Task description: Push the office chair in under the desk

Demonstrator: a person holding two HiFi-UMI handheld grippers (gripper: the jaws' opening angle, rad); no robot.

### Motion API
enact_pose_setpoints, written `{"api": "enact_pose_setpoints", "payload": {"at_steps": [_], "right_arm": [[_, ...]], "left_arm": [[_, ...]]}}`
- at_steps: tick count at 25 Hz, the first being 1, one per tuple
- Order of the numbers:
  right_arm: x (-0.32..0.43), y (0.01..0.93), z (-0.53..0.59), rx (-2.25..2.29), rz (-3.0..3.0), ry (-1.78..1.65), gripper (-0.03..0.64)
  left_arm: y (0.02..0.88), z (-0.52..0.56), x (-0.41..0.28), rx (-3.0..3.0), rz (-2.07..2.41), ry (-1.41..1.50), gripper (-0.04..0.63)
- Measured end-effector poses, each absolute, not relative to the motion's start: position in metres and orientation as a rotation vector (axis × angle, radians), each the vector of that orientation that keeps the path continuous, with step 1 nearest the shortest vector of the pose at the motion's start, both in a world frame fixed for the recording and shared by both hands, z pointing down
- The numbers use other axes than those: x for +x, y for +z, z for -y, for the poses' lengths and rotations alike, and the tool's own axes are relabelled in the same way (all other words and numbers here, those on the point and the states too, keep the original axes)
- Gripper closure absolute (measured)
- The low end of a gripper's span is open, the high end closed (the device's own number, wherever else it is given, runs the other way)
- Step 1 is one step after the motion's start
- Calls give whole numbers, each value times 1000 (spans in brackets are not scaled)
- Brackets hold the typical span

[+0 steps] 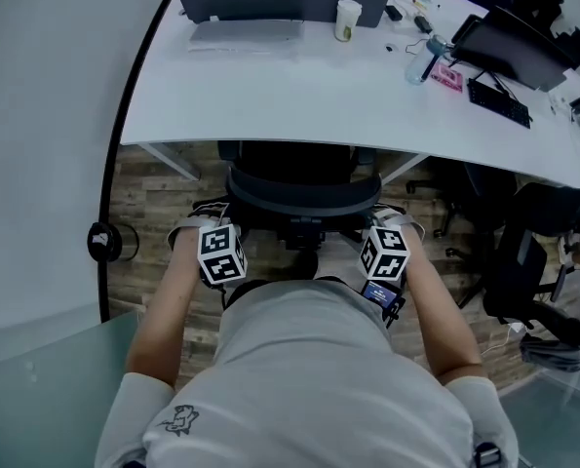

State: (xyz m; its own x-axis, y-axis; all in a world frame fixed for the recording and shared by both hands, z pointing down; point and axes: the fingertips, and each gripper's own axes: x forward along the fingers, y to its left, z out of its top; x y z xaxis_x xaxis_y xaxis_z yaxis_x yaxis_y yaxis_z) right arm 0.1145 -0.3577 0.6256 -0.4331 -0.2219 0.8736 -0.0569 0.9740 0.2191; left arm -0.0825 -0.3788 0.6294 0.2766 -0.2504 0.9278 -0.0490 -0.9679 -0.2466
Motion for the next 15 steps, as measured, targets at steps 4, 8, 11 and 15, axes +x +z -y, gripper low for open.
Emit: {"api": "enact_pose_setpoints", "payload": {"at_steps": [4,8,11,15], "right_arm": [[129,626,388,212,2008,-212,503],[137,627,417,227,2013,-225,505],[141,629,437,241,2016,-233,506],[150,630,461,253,2013,-238,505]], "left_arm": [[629,411,-68,-2358,-287,-1768,468],[630,442,-60,-2353,-274,-1766,468],[632,464,-55,-2349,-266,-1770,468],[632,489,-46,-2349,-262,-1760,468]]}}
